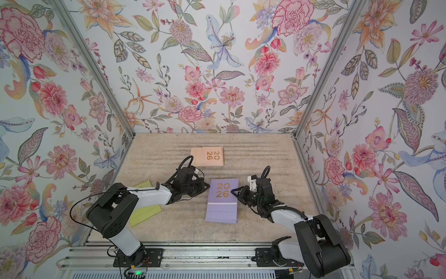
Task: Stack the calendars
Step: Place the calendar at the calendar.
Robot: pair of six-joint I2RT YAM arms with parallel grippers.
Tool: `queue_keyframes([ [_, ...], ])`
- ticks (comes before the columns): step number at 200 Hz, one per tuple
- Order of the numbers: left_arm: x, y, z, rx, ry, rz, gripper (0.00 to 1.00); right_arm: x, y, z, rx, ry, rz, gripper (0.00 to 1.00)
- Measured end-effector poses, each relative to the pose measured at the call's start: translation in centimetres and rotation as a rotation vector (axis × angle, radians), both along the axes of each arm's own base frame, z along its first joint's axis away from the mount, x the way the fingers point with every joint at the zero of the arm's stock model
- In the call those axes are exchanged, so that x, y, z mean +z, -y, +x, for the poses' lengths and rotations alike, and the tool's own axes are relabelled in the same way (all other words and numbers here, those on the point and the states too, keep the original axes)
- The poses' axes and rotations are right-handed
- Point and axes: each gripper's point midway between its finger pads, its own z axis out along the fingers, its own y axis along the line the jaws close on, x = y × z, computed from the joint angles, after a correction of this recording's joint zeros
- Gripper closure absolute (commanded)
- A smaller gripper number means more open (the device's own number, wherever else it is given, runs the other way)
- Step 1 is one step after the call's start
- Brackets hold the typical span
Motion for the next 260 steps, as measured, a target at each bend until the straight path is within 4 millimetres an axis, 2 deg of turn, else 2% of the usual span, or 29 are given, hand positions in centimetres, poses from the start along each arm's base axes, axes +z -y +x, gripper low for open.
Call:
queue_keyframes([
  [89, 0.0, 0.0, 0.0, -0.002, -0.001, 0.002, 1.00, -1.5, 2.5, -0.3, -0.041, -0.049, -0.076, 0.70],
  [157, 0.4, -0.4, 0.9, 0.006, 0.018, 0.076, 1.00, -0.2, 4.9, 0.9, -0.061, -0.044, -0.311, 0.70],
  [210, 0.5, -0.8, 2.5, -0.008, 0.044, 0.188, 1.00, -2.7, 6.2, 1.2, -0.031, -0.154, -0.468, 0.71],
  [260, -1.7, -1.1, 3.0, -0.048, 0.017, 0.295, 1.00, -3.6, 5.6, 3.3, 0.031, -0.169, -0.519, 0.71],
])
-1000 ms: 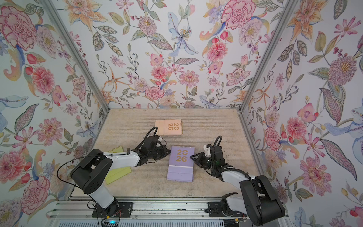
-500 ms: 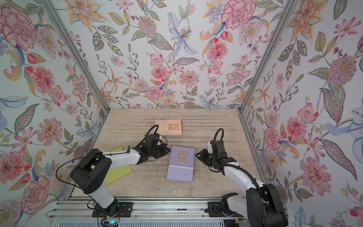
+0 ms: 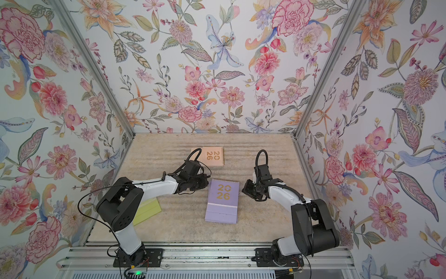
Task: Stack the calendars
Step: Place the calendar at the calendar, then adjust the calendars at the center of the board.
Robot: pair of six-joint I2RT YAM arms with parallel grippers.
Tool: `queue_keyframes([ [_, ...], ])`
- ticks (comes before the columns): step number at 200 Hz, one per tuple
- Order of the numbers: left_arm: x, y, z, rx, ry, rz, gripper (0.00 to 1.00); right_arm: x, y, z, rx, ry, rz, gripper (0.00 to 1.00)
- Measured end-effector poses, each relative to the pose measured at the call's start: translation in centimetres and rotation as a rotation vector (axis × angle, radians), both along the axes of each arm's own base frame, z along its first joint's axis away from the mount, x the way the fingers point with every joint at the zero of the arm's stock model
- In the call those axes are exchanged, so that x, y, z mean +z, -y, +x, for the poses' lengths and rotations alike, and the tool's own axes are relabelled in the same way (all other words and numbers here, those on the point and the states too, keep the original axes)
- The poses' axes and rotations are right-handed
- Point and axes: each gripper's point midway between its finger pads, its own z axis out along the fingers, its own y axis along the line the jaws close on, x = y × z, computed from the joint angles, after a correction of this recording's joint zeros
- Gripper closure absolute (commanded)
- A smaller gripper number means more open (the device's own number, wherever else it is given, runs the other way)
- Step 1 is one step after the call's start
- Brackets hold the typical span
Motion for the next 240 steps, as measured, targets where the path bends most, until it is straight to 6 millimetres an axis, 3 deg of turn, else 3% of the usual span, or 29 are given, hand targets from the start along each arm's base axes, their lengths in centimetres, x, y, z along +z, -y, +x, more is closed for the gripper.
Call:
queue_keyframes([
  [99, -1.3, 0.0, 0.6, -0.054, -0.028, 0.104, 1.00, -1.8, -2.2, 1.2, 0.124, -0.050, -0.046, 0.72],
  [240, -1.8, 0.1, 0.4, -0.061, -0.047, 0.118, 1.00, -1.8, -3.2, 1.7, 0.169, -0.051, -0.036, 0.73],
])
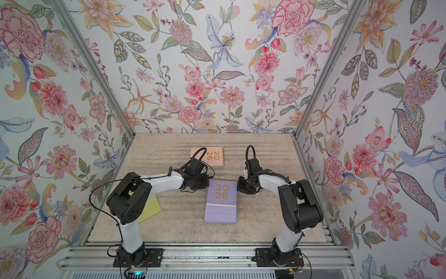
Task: Stack the calendars
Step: Adjust the calendars at the center of the board.
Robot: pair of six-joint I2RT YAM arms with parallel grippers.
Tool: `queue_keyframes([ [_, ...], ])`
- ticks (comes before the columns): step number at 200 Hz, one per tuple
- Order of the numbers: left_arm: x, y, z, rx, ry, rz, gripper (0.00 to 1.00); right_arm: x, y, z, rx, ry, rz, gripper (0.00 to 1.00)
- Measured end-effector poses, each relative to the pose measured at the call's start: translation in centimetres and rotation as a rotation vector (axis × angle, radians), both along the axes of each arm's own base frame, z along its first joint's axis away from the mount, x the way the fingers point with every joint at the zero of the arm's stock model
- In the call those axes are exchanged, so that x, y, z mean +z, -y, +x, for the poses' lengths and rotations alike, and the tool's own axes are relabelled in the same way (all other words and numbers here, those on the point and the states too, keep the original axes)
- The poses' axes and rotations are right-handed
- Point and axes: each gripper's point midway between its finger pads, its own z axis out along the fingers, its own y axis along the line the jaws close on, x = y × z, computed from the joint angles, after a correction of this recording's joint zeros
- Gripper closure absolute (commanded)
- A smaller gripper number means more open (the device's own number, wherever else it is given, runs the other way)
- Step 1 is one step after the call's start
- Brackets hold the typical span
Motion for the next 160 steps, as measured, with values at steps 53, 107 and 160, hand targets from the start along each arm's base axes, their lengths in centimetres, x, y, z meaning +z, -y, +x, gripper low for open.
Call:
queue_keyframes([
  [53, -0.6, 0.2, 0.5, -0.017, -0.013, 0.039, 1.00, -0.1, 0.0, 0.1, 0.001, -0.001, -0.008, 0.73],
  [107, -0.6, -0.1, 1.0, -0.030, -0.008, 0.092, 1.00, 0.0, -0.4, 0.4, 0.018, 0.000, -0.039, 0.73],
  [160, -0.7, 0.2, 1.4, -0.044, -0.011, 0.119, 1.00, 0.0, -0.4, 0.5, 0.020, -0.010, -0.071, 0.72],
])
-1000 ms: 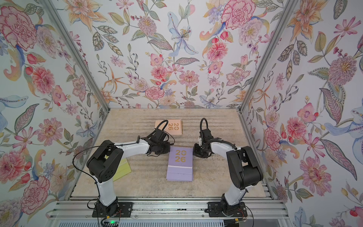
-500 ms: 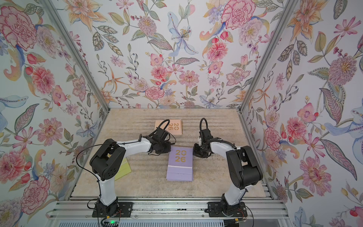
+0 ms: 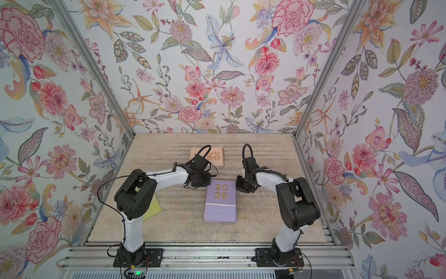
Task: Stack the calendars
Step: Adjust the calendars at the center of the board.
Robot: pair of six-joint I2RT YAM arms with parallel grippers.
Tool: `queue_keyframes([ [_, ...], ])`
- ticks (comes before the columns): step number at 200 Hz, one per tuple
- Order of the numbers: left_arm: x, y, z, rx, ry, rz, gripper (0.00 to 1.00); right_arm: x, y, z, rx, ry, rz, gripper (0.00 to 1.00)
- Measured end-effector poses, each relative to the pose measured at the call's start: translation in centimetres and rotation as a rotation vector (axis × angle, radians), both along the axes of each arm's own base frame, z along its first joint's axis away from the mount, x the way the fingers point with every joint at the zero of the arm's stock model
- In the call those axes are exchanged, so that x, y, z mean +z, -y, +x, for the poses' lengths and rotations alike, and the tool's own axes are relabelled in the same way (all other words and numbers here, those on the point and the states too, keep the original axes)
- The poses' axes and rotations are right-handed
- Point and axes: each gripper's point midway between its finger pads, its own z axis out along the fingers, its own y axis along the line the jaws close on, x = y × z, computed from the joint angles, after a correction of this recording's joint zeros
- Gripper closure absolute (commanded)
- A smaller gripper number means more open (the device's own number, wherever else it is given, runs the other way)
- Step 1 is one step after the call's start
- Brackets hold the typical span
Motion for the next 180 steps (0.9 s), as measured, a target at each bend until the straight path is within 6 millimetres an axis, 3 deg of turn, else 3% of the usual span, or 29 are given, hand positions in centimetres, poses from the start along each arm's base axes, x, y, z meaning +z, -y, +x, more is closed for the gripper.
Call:
queue_keyframes([
  [180, 0.0, 0.6, 0.1, -0.015, 0.027, 0.031, 1.00, 0.4, 1.0, 0.6, 0.051, -0.016, -0.185, 0.66],
])
